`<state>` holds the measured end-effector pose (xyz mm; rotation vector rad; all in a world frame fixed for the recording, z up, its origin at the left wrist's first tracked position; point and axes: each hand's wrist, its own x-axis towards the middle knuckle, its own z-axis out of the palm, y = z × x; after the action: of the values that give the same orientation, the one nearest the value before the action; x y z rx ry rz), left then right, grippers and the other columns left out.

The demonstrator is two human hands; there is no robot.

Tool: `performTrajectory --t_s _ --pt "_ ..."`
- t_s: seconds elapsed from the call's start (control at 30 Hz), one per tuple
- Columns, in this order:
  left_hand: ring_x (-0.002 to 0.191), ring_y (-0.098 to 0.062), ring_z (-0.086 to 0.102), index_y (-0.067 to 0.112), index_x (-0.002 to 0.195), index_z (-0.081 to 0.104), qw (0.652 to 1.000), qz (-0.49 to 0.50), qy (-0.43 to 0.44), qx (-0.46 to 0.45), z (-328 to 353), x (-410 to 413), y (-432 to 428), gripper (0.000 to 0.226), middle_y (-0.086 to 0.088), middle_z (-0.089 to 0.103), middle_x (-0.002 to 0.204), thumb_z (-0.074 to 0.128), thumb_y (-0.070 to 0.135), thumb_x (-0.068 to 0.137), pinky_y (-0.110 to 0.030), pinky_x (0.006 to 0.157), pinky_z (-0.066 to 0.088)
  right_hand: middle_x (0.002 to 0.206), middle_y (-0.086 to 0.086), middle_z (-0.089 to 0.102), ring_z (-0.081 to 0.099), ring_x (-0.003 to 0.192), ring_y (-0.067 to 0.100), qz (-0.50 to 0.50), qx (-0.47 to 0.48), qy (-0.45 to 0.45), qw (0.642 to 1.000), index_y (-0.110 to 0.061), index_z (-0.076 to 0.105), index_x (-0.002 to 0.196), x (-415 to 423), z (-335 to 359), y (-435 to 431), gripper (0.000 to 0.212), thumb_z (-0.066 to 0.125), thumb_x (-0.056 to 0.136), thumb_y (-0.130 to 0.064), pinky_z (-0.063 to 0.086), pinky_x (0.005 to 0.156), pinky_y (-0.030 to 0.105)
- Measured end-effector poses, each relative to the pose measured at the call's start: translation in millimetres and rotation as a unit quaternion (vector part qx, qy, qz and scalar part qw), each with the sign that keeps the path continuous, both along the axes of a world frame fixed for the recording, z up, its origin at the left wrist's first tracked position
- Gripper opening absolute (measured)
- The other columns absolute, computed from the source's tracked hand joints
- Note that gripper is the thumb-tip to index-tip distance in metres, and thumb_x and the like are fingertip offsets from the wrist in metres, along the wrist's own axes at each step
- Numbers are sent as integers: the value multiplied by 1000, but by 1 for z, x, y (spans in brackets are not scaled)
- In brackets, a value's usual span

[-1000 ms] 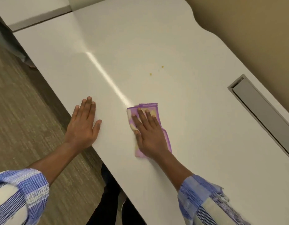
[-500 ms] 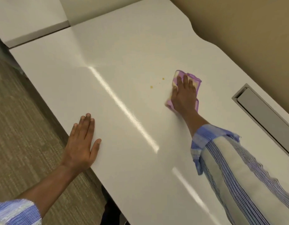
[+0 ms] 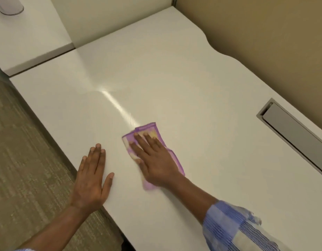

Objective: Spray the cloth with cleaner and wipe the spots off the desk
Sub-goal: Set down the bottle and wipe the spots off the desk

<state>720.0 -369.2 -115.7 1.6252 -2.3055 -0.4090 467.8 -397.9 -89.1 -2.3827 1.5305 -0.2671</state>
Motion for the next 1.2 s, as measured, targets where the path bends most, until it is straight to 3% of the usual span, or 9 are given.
performTrajectory --t_s 0.2,0.3,0.4,0.57,0.7,0.83,0.97,1.1,1.2 --pt "158 -32 11 -1 159 21 1000 -3 8 13 1 -1 0 73 -14 11 171 34 41 100 -56 125 16 162 11 37 38 150 35 -154 -47 56 985 -12 46 153 -114 -3 -58 55 32 104 -31 26 123 49" --pt "158 -32 11 -2 158 21 1000 -5 8 16 2 -1 -1 73 -15 12 171 34 40 100 -55 126 15 168 13 28 29 153 39 -297 -14 68 953 -15 36 159 -115 0 -117 66 16 102 -43 20 126 51" --pt "158 -32 11 -2 159 21 1000 -6 5 19 1 0 -1 73 -15 12 170 34 39 100 -55 126 14 170 16 19 18 156 42 -356 2 54 933 -14 29 161 -55 3 -145 61 27 105 -37 14 127 51" --pt "157 -33 14 -3 158 23 1000 -6 10 16 3 -1 0 73 -16 14 170 32 42 101 -54 126 16 168 13 27 21 156 39 -69 -18 18 997 -16 38 158 58 -3 -83 56 38 105 -33 17 126 53" --pt "157 -34 15 -4 157 24 1000 -7 14 17 5 -1 -2 74 -17 16 169 23 48 104 -53 126 16 167 6 32 24 157 31 134 -31 24 990 -19 43 156 4 -6 -78 52 34 106 -33 13 129 43" --pt "157 -33 13 -3 158 22 1000 -11 2 24 7 -1 -2 74 -16 14 170 23 48 104 -52 126 14 162 10 41 37 151 34 -127 -57 33 990 -17 49 152 -100 -5 -104 52 33 106 -32 24 126 45" --pt "158 -33 13 -3 158 22 1000 -11 7 28 6 0 -2 75 -16 13 170 22 49 104 -47 128 8 164 17 36 35 150 40 -421 -31 66 904 -12 42 155 -136 -1 -123 58 28 102 -32 25 124 52" --pt "157 -34 14 -4 157 23 1000 -15 13 20 1 1 -1 75 -16 13 170 21 50 104 -49 127 11 169 18 20 20 154 44 -518 6 55 853 -11 25 161 -111 10 -176 58 32 107 -30 13 127 54" --pt "157 -34 15 -4 157 24 999 -13 30 6 -2 1 -1 75 -16 15 170 23 49 104 -52 126 15 170 17 17 18 155 42 -481 8 68 874 -13 23 162 -95 11 -216 57 30 109 -32 13 127 54"
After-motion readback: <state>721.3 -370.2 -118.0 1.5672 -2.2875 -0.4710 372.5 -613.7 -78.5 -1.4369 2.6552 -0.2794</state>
